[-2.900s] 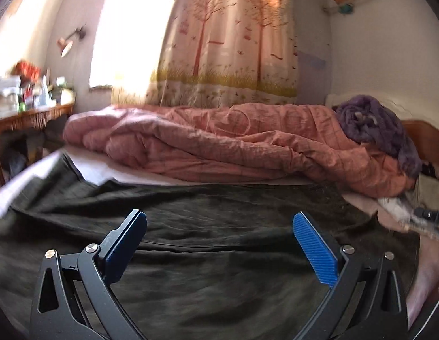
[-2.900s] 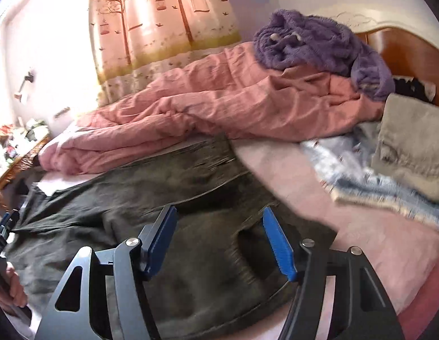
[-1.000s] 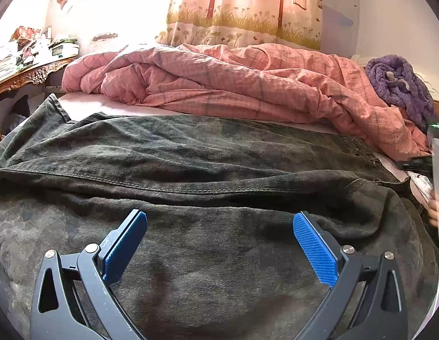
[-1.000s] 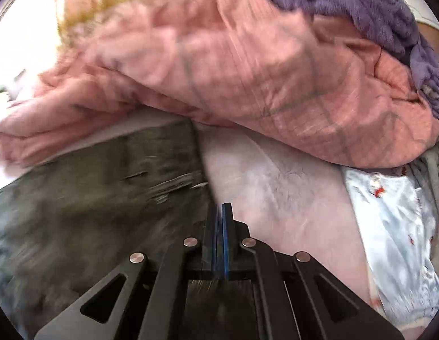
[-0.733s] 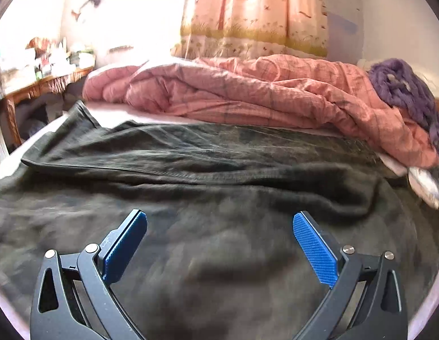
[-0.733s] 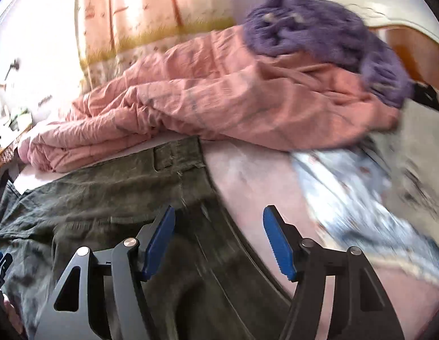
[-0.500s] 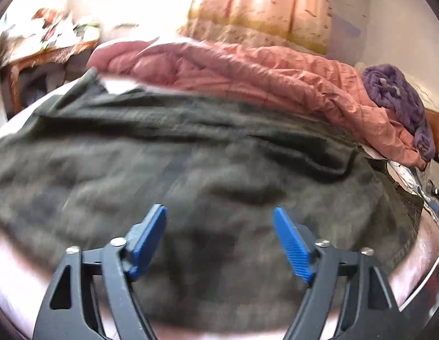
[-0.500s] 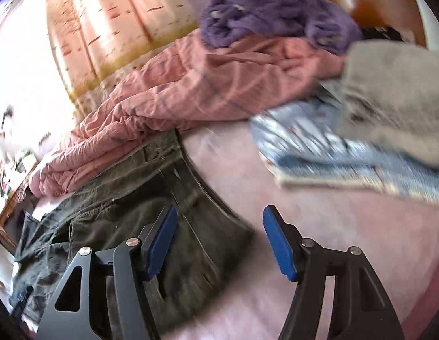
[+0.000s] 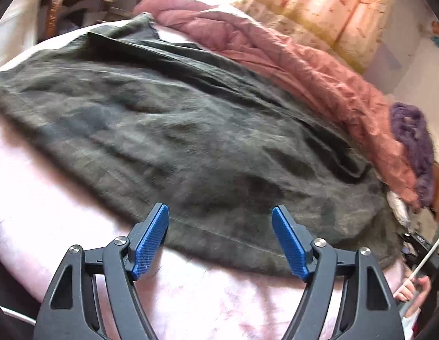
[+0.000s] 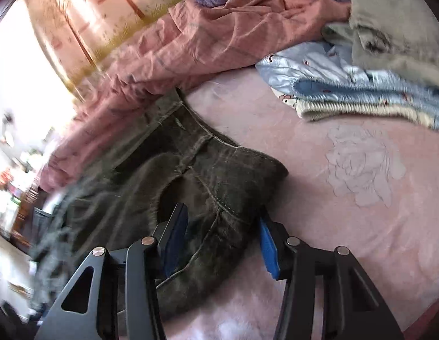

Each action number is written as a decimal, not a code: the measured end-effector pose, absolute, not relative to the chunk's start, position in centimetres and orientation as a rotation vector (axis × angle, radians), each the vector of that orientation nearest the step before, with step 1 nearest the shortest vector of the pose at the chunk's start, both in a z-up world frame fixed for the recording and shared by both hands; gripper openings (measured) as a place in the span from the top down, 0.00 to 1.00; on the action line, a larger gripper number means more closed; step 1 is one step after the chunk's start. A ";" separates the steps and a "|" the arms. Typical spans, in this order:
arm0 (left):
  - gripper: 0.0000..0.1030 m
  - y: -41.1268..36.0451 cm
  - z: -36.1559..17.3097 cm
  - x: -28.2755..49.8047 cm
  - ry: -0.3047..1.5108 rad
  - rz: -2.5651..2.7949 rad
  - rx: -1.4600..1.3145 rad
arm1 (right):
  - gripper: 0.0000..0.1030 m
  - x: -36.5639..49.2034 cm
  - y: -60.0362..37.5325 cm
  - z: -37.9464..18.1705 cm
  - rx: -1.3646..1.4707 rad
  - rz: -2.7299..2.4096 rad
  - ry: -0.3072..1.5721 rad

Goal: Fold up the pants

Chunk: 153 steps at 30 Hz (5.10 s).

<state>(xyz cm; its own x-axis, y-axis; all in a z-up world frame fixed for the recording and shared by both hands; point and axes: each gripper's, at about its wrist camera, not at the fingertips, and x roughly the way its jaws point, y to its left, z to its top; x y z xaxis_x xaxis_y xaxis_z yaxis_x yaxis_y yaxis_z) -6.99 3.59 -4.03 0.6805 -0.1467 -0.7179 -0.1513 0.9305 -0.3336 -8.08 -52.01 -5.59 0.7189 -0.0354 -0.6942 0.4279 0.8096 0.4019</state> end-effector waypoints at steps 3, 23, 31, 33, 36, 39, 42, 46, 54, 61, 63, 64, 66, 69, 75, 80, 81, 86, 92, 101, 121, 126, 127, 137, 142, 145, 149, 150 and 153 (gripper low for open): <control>0.10 3.3 -4.1 -9.5 0.802 0.104 -0.365 | 0.51 -8.1 -51.8 -5.5 0.557 -0.293 0.732; 0.96 7.2 -3.1 -8.9 0.615 0.169 -0.415 | 0.89 -9.4 -51.0 -4.2 0.571 -0.386 0.647; 0.96 7.6 -0.4 -12.4 0.536 0.220 -0.341 | 0.90 -12.5 -49.7 -1.2 0.525 -0.462 0.562; 0.96 7.1 -1.9 -12.3 0.567 0.248 -0.305 | 0.90 -12.3 -49.8 -2.1 0.523 -0.480 0.606; 0.97 6.7 -5.6 -10.8 0.673 0.275 -0.285 | 0.89 -11.4 -50.6 -4.3 0.564 -0.488 0.728; 0.96 5.9 -5.8 -10.6 0.638 0.288 -0.217 | 0.83 -11.4 -50.7 -4.0 0.558 -0.482 0.748; 0.82 7.0 -5.5 -10.3 0.671 0.211 -0.278 | 0.67 -12.3 -49.8 -3.4 0.483 -0.529 0.736; 0.48 9.5 -4.7 -10.8 0.694 0.206 -0.309 | 0.46 -15.0 -47.9 -1.7 0.418 -0.536 0.636; 0.28 13.4 -4.2 -11.2 0.709 0.149 -0.313 | 0.46 -16.5 -39.4 1.5 0.337 -0.296 0.494; 0.23 18.1 -4.6 -12.3 0.700 0.223 -0.365 | 0.46 -13.8 -30.7 0.4 0.262 -0.138 0.535; 0.23 19.8 -4.5 -11.3 0.723 0.205 -0.354 | 0.46 -13.1 -28.5 0.0 0.255 -0.083 0.545; 0.26 20.6 -4.3 -10.9 0.715 0.219 -0.339 | 0.46 -12.8 -27.7 -0.2 0.258 -0.056 0.546; 0.26 22.4 -3.7 -10.6 0.675 0.240 -0.324 | 0.46 -11.9 -26.0 -0.5 0.261 0.006 0.561; 0.26 26.7 -3.4 -9.6 0.660 0.278 -0.397 | 0.46 -11.1 -23.3 -0.9 0.204 0.001 0.572; 0.27 33.7 -2.5 -7.8 0.623 0.346 -0.466 | 0.46 -9.7 -19.6 -2.4 0.133 -0.020 0.607; 0.51 38.4 -3.4 -4.7 0.667 0.308 -0.520 | 0.46 -9.4 -17.9 -3.3 0.114 -0.016 0.621; 0.52 38.9 -3.6 -4.2 0.676 0.305 -0.523 | 0.46 -9.3 -17.6 -3.4 0.112 -0.018 0.626; 0.86 39.7 -4.5 -3.4 0.676 0.300 -0.527 | 0.46 -9.3 -16.7 -3.9 0.109 -0.023 0.635; 0.92 39.0 -3.6 -4.8 0.611 0.376 -0.405 | 0.46 -9.2 -16.0 -4.2 0.098 -0.034 0.639; 0.92 37.3 -1.7 -6.6 0.516 0.529 -0.239 | 0.46 -9.4 -15.8 -3.7 0.071 -0.056 0.615; 0.52 34.7 -0.7 -8.3 0.535 0.639 -0.065 | 0.46 -8.8 -18.0 -3.5 0.089 -0.070 0.617; 0.46 32.5 2.9 -8.1 0.428 0.520 -0.020 | 0.41 -8.7 -17.5 -1.5 0.058 -0.066 0.565; 0.46 32.1 3.5 -7.7 0.413 0.511 0.003 | 0.40 -8.8 -17.4 -1.2 0.053 -0.066 0.554; 0.27 28.6 8.9 -0.6 0.319 0.355 0.018 | 0.40 -6.4 -15.0 1.4 0.038 -0.016 0.530; 0.10 28.5 11.9 4.1 0.267 0.234 -0.035 | 0.40 -4.6 -13.3 4.0 0.029 0.014 0.510; 0.09 29.0 12.1 7.1 0.265 0.208 -0.069 | 0.40 -2.8 -12.3 6.1 0.006 0.035 0.487; 0.09 29.1 11.5 11.3 0.279 0.160 -0.087 | 0.39 0.2 -11.4 8.6 0.004 0.059 0.477; 0.09 29.0 11.5 12.1 0.280 0.152 -0.094 | 0.39 1.3 -11.1 9.3 0.002 0.064 0.476; 0.09 29.4 12.1 14.5 0.271 0.132 -0.124 | 0.39 4.7 -10.1 10.8 0.007 0.086 0.494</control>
<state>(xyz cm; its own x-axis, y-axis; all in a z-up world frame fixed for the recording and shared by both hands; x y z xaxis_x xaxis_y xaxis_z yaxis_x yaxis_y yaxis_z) 14.54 29.44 12.12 0.9551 0.1130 -0.2739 -0.1462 0.9838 -0.1042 4.72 -10.12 10.84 0.8770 0.0843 -0.4731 -0.0812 0.9963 0.0272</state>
